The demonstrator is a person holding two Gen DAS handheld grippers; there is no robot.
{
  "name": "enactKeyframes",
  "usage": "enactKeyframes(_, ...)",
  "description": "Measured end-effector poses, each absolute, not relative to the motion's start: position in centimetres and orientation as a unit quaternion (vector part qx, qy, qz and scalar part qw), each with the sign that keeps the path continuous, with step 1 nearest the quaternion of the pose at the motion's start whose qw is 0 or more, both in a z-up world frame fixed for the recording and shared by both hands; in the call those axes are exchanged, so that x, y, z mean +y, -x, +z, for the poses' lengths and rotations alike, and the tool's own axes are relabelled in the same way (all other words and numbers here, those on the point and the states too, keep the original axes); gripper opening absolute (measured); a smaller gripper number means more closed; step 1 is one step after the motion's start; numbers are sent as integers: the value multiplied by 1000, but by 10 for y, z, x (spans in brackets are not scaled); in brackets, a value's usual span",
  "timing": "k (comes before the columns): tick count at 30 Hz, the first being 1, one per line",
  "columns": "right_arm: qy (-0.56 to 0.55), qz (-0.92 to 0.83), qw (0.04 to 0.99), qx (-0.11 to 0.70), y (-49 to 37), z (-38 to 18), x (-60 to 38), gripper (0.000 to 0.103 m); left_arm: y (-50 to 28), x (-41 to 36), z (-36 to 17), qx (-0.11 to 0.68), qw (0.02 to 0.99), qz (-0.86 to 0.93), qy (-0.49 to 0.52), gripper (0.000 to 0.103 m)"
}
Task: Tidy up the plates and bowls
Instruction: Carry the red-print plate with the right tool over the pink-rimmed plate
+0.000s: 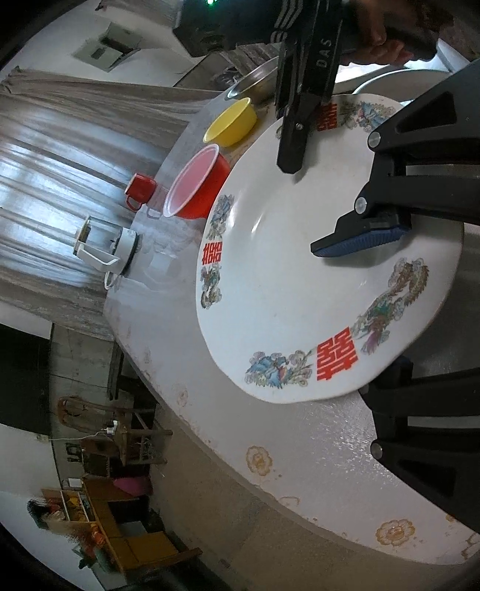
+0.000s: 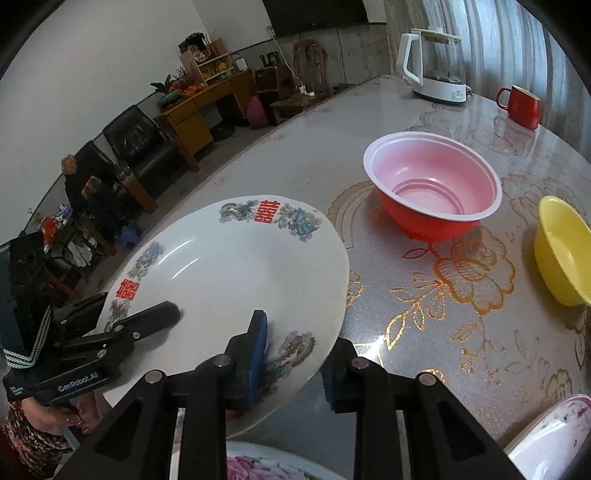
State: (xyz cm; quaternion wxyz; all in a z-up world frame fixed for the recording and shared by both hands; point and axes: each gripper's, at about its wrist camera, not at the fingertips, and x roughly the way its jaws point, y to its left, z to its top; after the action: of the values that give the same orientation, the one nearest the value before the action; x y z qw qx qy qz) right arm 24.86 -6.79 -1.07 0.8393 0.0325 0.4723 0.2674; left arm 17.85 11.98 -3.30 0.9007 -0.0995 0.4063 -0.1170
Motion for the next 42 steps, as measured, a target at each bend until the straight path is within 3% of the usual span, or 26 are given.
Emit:
enactKeyframes(26,-89,164,919,348,-128,52,-193,26,-123,-6,42,321,919,-229,28,46)
enactKeyframes(42,-150,75,925,342,-56,28,-279,26,-91,-105,26,351,892,-285,-7,46)
